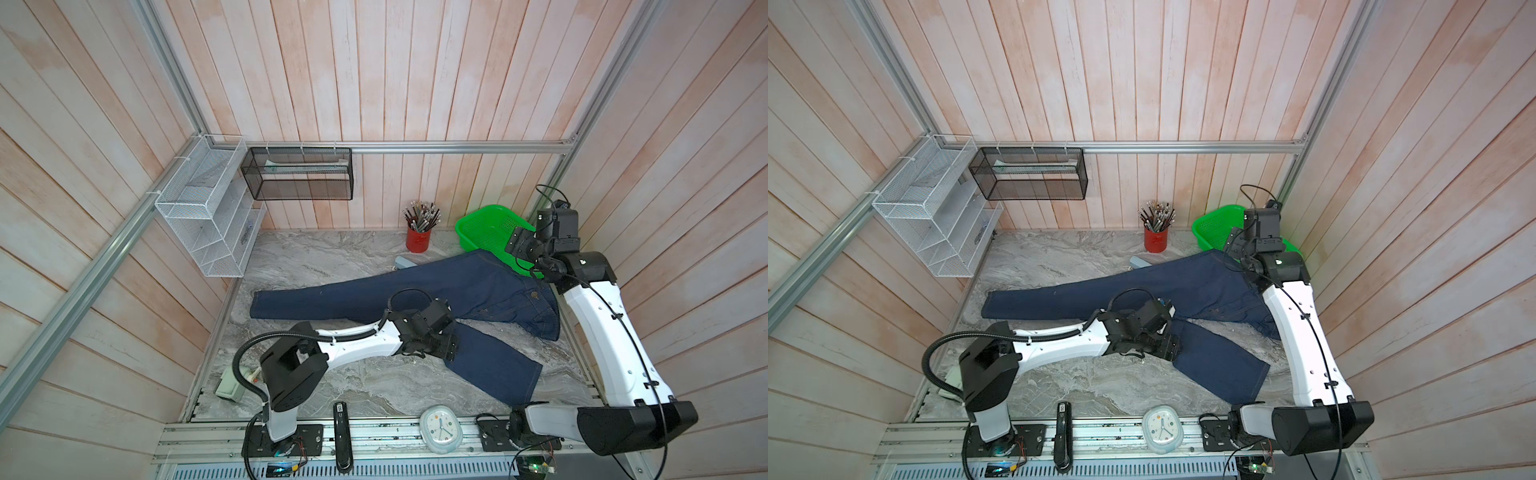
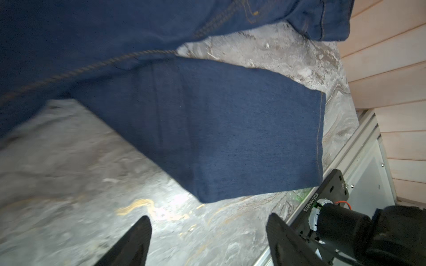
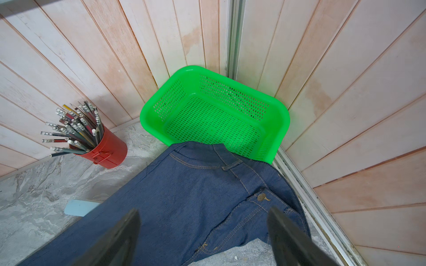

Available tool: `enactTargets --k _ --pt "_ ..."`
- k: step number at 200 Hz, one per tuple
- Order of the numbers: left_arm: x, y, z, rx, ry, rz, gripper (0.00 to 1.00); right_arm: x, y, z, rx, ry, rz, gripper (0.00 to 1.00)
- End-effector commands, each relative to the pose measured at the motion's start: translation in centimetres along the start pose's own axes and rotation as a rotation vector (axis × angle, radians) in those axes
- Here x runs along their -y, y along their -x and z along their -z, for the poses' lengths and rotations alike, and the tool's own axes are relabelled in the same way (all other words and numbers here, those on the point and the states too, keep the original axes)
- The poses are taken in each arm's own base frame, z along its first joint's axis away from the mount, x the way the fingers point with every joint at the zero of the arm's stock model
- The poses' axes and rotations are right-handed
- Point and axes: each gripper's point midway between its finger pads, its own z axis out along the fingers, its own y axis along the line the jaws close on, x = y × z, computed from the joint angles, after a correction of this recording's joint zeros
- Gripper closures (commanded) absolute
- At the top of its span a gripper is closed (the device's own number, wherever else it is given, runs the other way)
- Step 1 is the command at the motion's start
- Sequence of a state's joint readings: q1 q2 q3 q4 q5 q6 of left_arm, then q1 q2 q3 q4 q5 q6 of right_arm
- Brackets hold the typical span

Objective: Fold and stack the trousers
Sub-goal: Flatten out the trousers at the center of the table.

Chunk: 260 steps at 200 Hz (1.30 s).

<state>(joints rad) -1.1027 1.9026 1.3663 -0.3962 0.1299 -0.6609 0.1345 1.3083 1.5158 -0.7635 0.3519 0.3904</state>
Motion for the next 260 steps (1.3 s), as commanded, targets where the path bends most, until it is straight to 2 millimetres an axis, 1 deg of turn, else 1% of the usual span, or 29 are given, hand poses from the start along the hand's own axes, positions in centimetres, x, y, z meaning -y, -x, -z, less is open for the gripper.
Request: enactTargets --k 1,36,46,59,74,85,101,119,133,147,183,199,221,238,260 --pt "2.3 0.4 -1.5 -0.018 -0.076 0.012 0.18 0.4 -1.0 -0.7 -0.02 0.012 -0.016 0.13" --pt "0.3 -1.3 -4.8 -0.107 0.008 -0.004 0.19 1.0 -1.9 -1.5 -0.032 0.014 -0.03 0.13" --pt "-0.4 -1.9 -5.8 -0.136 0.033 -0.004 0.21 1.0 -2.0 -1.6 -0.032 0.018 -0.034 0.13" --pt "-1.2 -2.4 -6.3 -0.152 0.069 0.0 0.24 1.0 -2.0 -1.7 -0.034 0.019 -0.031 0.13" --pt "-2.3 -2.5 -6.1 -0.145 0.118 0.002 0.25 1.1 -2.1 -1.8 -0.032 0.023 -0.033 0.13" --pt "-2.8 -2.1 -5.3 -0.125 0.158 0.003 0.25 1.0 -2.1 -1.7 -0.031 0.03 -0.036 0.13" --pt "-3.6 -1.7 -4.2 -0.091 0.206 0.006 0.22 0.9 -2.1 -1.8 -0.03 0.036 -0.038 0.13" --pt "-4.0 -1.3 -3.0 -0.061 0.237 0.009 0.2 0.9 -2.1 -1.8 -0.029 0.038 -0.039 0.13" --pt "-4.2 -1.3 -2.6 -0.05 0.25 0.009 0.19 0.8 -2.0 -1.8 -0.026 0.043 -0.04 0.13" --pt "-4.6 -1.3 -2.7 -0.051 0.272 0.004 0.18 0.8 -2.0 -1.9 -0.027 0.043 -0.04 0.13" --pt "-5.9 -2.3 -4.1 -0.106 0.321 -0.016 0.19 0.8 -2.0 -2.0 -0.027 0.042 -0.035 0.13" --pt "-6.5 -3.0 -4.2 -0.133 0.343 -0.032 0.26 0.8 -1.9 -2.0 -0.025 0.042 -0.036 0.13" --pt "-8.0 -4.1 -4.0 -0.166 0.396 -0.057 0.46 0.8 -1.9 -2.0 -0.024 0.042 -0.035 0.13" --pt "-9.6 -5.1 -3.5 -0.194 0.46 -0.074 0.58 0.9 -1.8 -1.8 -0.018 0.043 -0.039 0.13" --pt "-11.5 -6.1 -2.6 -0.219 0.512 -0.088 0.83 1.0 -1.7 -1.8 -0.014 0.043 -0.041 0.13"
